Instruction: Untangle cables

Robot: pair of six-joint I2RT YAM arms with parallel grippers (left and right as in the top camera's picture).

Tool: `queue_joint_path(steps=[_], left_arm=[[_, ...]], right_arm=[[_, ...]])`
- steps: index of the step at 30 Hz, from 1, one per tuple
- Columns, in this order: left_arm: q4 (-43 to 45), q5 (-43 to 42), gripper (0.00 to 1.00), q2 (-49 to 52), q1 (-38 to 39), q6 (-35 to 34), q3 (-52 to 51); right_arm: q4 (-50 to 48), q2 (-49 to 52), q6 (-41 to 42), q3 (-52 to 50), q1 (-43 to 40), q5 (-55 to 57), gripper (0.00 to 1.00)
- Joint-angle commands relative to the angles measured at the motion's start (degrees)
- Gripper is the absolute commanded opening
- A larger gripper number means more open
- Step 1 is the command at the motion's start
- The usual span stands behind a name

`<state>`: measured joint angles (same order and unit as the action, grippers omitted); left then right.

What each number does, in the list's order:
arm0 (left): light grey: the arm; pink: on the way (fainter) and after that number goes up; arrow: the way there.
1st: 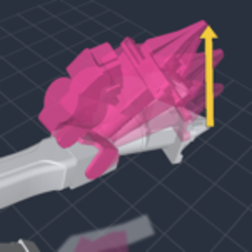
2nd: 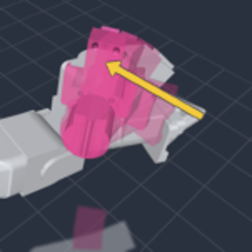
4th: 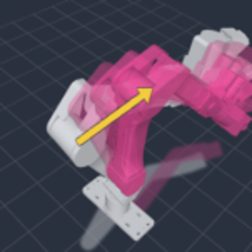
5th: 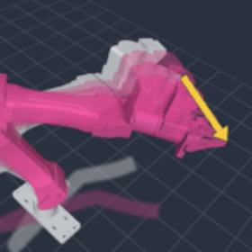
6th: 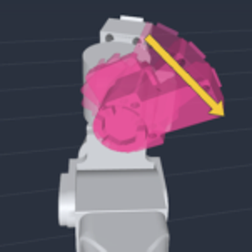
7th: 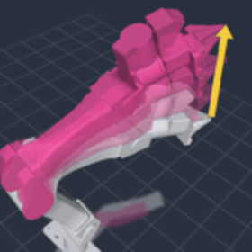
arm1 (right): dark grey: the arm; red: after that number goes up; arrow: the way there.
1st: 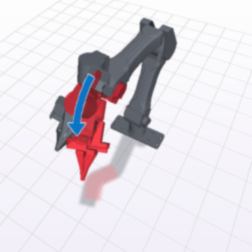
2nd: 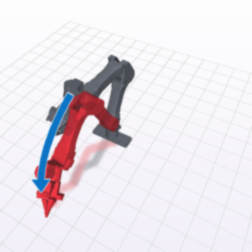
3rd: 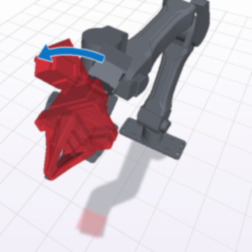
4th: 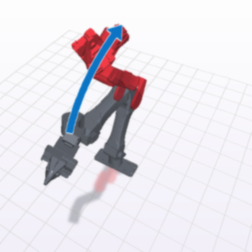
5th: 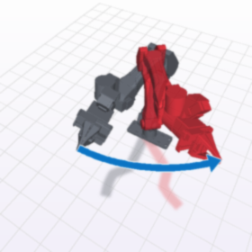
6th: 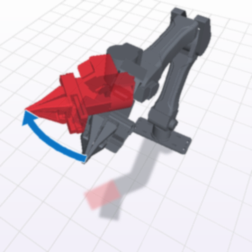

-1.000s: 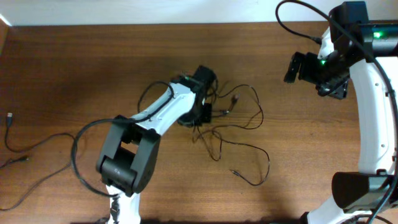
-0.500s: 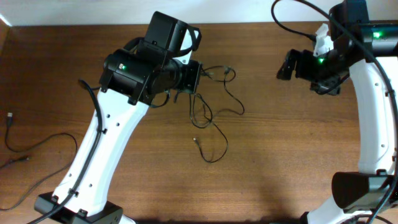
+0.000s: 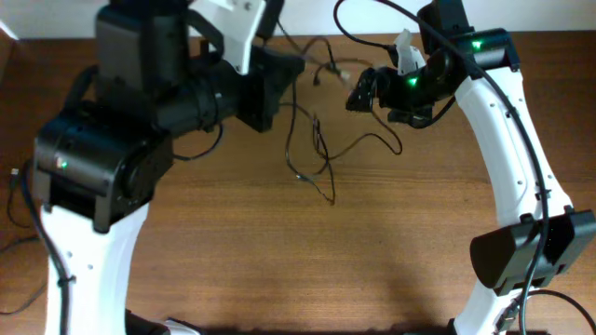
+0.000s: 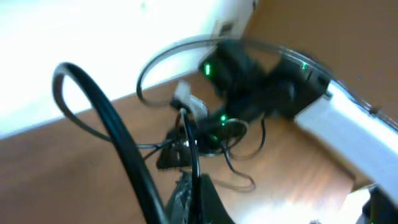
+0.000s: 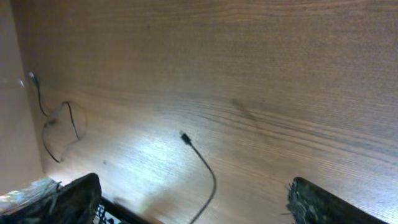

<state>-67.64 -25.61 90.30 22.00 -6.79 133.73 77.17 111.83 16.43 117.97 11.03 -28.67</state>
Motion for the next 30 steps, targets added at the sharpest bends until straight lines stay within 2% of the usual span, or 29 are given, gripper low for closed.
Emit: queue_joint_path(steps=[1, 6, 11, 12, 13, 14, 15, 16, 17, 18, 19, 22, 24, 25, 26, 28, 30], left_arm=[[3.5, -0.5, 0.0, -1.8, -1.9, -4.4, 1.5], [3.8, 1.4, 0.0, -1.8, -3.7, -6.9, 1.5], [3.8, 4.7, 0.0, -1.8, -3.7, -6.9, 1.5], [3.8, 7.1, 0.0, -1.8, -3.7, -6.9, 1.5], [4.0, 9.2, 0.0, -1.8, -3.7, -6.9, 1.5], [4.7, 15.0, 0.0, -1.8, -3.7, -6.9, 1.5], [6.1, 25.1, 0.0, -1.9, -3.7, -6.9, 1.5], [7.2, 29.7, 0.0, -1.9, -3.7, -6.9, 1.5], [8.1, 31.4, 0.0, -2.0, -3.7, -6.9, 1.5], [9.4, 33.3, 0.0, -2.1, -3.7, -6.9, 1.5], [11.2, 34.7, 0.0, -2.1, -3.7, -6.9, 1.5], [14.1, 35.3, 0.0, -2.1, -3.7, -6.9, 1.5], [13.1, 35.3, 0.0, -2.0, -3.7, -7.9, 1.5], [11.1, 35.3, 0.0, -1.8, -3.7, -10.7, 1.4], [9.5, 35.3, 0.0, -1.5, -3.7, -12.5, 1.4], [3.6, 35.6, 0.0, 0.8, -3.7, -20.5, 1.4], [-0.4, 35.6, 0.0, 3.2, -3.7, -26.1, 1.4]], right_arm=[[-1.4, 0.1, -0.6, 0.3, -1.3, -5.1, 0.96], [-2.1, 0.1, -8.8, 0.3, -5.0, -27.5, 0.96], [3.4, 0.9, -13.7, 0.3, 0.1, -31.3, 0.95], [5.0, 1.7, -15.0, 0.1, 1.9, -31.3, 0.86], [6.4, 2.2, -16.6, -0.3, 3.0, -31.0, 0.73], [7.3, 2.8, -18.1, -1.4, 3.8, -30.5, 0.61], [7.6, 3.0, -18.2, -4.4, 4.0, -28.0, 0.42], [7.5, 3.0, -18.2, -6.6, 3.5, -26.1, 0.3], [7.5, 3.0, -18.2, -8.0, 2.8, -25.7, 0.22], [7.2, 3.0, -18.6, -9.9, 1.7, -25.7, 0.08], [6.7, 3.0, -19.3, -11.2, 0.6, -25.7, 0.04], [6.4, 3.0, -19.2, -12.3, -1.9, -21.9, 0.04], [6.1, 3.0, -19.3, -12.3, -3.3, -24.0, 0.07], [5.9, 3.0, -19.9, -12.3, -3.2, -27.4, 0.2], [5.4, 2.8, -21.8, -12.3, -2.7, -31.4, 0.27], [1.8, 1.5, -23.3, -12.2, -0.3, -33.9, 0.47], [-1.9, -0.5, -23.2, -12.2, 2.1, -33.7, 0.5]])
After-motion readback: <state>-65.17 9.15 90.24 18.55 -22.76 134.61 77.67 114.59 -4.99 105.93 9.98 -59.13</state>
